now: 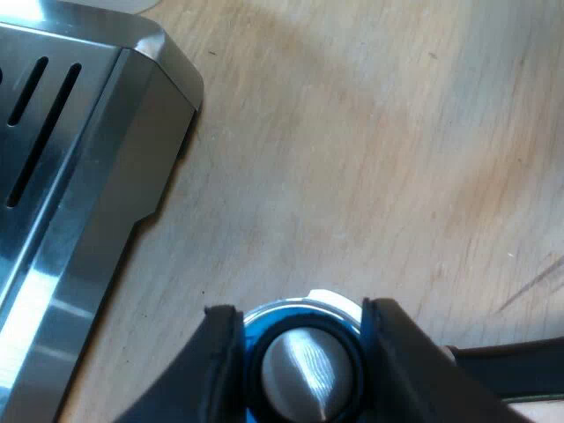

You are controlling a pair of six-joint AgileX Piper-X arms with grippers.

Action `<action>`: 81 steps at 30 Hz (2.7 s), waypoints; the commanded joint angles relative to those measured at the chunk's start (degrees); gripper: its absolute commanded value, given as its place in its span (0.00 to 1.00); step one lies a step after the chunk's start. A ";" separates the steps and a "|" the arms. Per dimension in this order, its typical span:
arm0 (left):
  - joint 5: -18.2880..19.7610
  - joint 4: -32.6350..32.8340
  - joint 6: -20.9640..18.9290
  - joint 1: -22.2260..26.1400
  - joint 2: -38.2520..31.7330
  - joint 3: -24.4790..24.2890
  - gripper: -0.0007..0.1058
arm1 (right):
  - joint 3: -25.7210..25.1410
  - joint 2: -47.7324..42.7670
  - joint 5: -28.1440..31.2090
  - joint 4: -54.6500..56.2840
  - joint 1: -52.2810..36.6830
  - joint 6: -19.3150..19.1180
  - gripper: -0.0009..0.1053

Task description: Grind coffee beans and then tamp

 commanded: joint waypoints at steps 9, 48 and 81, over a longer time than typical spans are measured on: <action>-0.38 -0.35 0.89 0.03 -0.28 4.70 0.01 | -0.14 -0.22 -0.18 -0.54 -0.27 -0.22 0.57; 2.23 -1.52 0.73 0.03 -0.28 -2.55 0.01 | -0.14 -0.22 5.02 -0.54 -0.27 -0.22 0.57; 3.29 12.69 0.73 20.38 -12.32 -4.23 0.01 | -0.14 -0.22 4.57 -4.24 -0.27 -0.66 0.57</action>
